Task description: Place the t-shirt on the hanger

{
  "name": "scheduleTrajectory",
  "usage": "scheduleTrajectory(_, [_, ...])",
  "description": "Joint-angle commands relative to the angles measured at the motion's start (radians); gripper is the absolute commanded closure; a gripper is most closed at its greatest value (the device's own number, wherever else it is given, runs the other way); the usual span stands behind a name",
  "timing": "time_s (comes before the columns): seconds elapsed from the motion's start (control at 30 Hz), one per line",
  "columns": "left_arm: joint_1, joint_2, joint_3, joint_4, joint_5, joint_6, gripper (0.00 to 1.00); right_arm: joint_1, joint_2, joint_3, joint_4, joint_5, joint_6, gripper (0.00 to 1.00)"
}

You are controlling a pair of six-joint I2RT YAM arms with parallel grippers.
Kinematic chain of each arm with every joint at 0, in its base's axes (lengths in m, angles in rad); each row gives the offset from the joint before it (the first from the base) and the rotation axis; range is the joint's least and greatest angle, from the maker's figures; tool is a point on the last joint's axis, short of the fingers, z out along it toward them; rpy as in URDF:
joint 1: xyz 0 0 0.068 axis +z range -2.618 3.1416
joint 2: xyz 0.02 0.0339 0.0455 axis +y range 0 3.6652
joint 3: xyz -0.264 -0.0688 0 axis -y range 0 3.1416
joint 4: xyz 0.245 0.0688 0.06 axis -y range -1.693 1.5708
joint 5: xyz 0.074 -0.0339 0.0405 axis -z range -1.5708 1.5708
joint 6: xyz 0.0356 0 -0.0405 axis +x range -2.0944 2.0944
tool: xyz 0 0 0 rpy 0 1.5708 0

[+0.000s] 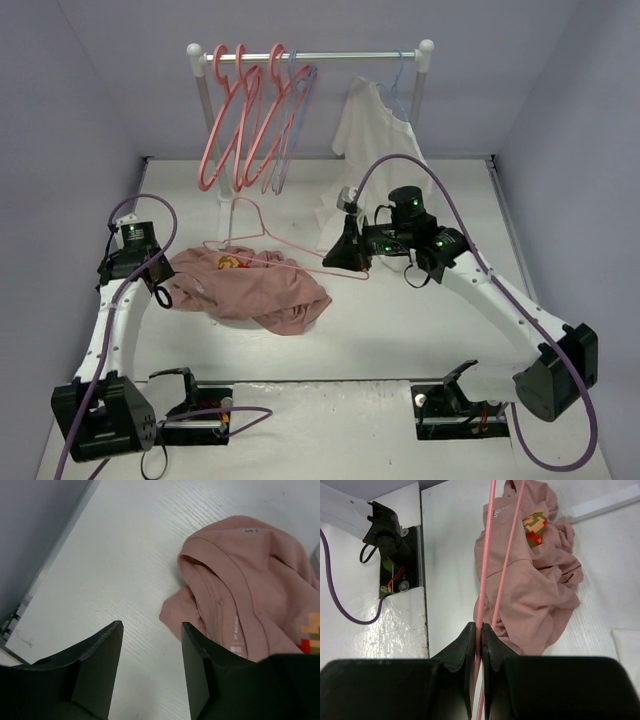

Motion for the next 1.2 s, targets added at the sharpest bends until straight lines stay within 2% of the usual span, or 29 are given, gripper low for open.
scheduleTrajectory(0.0, [0.05, 0.05, -0.044, 0.278, 0.111, 0.035, 0.55, -0.013, -0.11, -0.009, 0.084, 0.024, 0.039, 1.0])
scheduleTrajectory(0.23, [0.096, 0.164, -0.101, 0.443, 0.15, 0.036, 0.55, -0.031, -0.211, -0.043, 0.084, 0.049, 0.067, 1.0])
scheduleTrajectory(0.43, [0.105, 0.31, -0.066, 0.415, 0.134, 0.034, 0.55, -0.036, -0.254, -0.048, 0.084, 0.05, 0.079, 1.0])
scheduleTrajectory(0.83, [0.125, 0.376, -0.075, 0.463, 0.123, 0.062, 0.55, -0.049, -0.255, -0.06, 0.084, 0.039, 0.074, 1.0])
scheduleTrajectory(1.17, [0.141, 0.424, -0.104, 0.564, 0.206, 0.067, 0.55, -0.049, -0.251, -0.071, 0.083, 0.039, 0.078, 1.0])
